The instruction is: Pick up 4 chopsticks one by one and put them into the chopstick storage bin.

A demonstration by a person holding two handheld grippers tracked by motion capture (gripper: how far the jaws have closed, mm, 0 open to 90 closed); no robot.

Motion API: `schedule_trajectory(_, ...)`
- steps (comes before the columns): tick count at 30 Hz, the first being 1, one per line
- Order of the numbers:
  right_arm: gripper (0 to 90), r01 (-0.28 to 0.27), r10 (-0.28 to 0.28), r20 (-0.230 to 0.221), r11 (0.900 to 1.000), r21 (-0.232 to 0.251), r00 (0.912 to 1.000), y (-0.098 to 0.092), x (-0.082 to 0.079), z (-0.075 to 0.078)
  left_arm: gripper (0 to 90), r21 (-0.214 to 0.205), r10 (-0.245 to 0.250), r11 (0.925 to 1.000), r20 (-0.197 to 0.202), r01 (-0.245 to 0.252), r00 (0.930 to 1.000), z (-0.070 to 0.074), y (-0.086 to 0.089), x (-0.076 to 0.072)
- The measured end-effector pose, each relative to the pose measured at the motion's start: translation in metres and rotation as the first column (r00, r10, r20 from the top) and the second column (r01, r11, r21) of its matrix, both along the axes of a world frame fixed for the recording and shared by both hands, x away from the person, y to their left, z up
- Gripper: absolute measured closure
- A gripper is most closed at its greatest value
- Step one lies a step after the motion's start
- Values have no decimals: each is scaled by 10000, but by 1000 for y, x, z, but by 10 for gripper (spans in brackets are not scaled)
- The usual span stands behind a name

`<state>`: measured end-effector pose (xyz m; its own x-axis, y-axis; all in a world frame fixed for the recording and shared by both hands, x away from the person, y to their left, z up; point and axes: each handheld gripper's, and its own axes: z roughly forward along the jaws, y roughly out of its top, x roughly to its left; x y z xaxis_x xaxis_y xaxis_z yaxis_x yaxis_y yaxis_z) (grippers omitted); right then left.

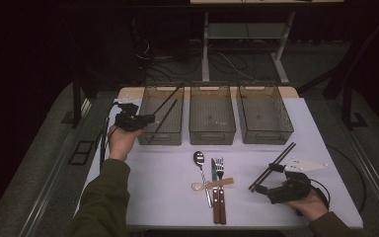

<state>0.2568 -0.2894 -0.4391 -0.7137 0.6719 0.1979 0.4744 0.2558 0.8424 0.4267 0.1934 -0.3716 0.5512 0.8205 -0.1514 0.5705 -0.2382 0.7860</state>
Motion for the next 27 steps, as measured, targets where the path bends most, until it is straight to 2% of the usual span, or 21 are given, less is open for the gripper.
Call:
schedule_trajectory(5,7,-20,20,47,10000,26,10000,0,0,0,851,459,338,9984,-283,-324,9990,-6,-4,12)
schedule_trajectory(8,6,-35,35,38,10000,35,10000,0,0,0,851,593,523,9970,-462,-496,9976,-9,-4,18)
schedule_trajectory(10,7,-34,34,34,10000,60,10000,0,0,0,851,657,649,9959,-447,-619,9969,-11,-5,20)
schedule_trajectory(16,7,-44,44,5,9999,91,10000,0,-1,0,851,1114,939,9900,-629,-865,9936,-15,-7,24)
schedule_trajectory(18,7,-40,40,14,9999,94,10000,0,-1,1,851,1110,1000,9895,-658,-923,9928,-17,-8,24)
schedule_trajectory(27,7,-49,48,60,9999,107,10000,0,-1,1,850,1585,1051,9832,-849,-907,9908,-20,-12,26)
